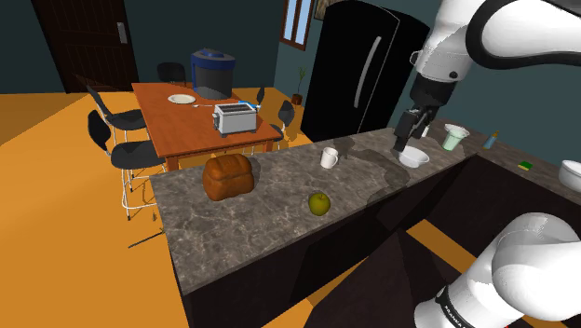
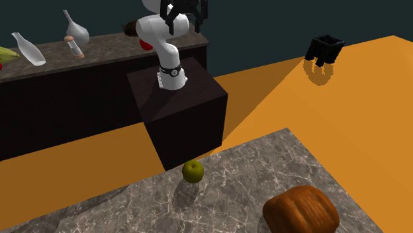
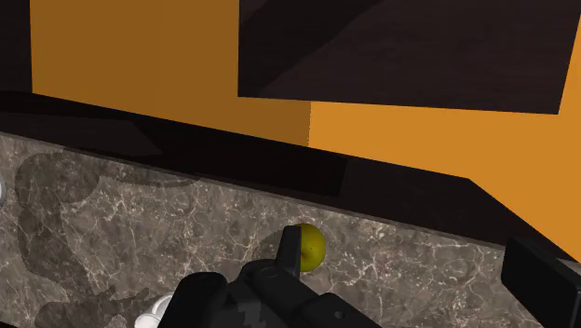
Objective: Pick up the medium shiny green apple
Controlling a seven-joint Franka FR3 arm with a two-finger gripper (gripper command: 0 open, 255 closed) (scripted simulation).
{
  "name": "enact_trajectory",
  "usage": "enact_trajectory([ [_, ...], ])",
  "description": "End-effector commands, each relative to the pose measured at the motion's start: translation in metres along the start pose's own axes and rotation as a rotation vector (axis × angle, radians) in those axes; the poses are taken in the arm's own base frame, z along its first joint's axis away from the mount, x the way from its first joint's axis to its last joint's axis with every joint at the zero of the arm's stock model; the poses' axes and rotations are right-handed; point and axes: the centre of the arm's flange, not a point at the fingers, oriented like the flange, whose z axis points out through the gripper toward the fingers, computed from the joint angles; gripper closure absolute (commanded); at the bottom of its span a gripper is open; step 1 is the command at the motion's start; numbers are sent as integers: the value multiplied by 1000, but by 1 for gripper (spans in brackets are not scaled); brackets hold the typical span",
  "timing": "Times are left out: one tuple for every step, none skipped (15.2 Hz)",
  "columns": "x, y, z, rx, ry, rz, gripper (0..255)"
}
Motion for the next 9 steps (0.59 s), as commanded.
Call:
enact_trajectory([
  [0, 0, 0, 0, 0, 0, 0],
  [7, 4, 11, 5, 1, -1, 0],
  [14, 8, 21, 11, 1, -1, 0],
  [21, 12, 32, 16, 2, -2, 0],
  [28, 16, 43, 21, 3, -2, 0],
  [35, 19, 54, 27, 3, -3, 0],
  [42, 23, 64, 32, 4, -3, 0],
  [49, 27, 75, 37, 5, -4, 0],
  [56, 30, 86, 43, 6, -4, 0],
])
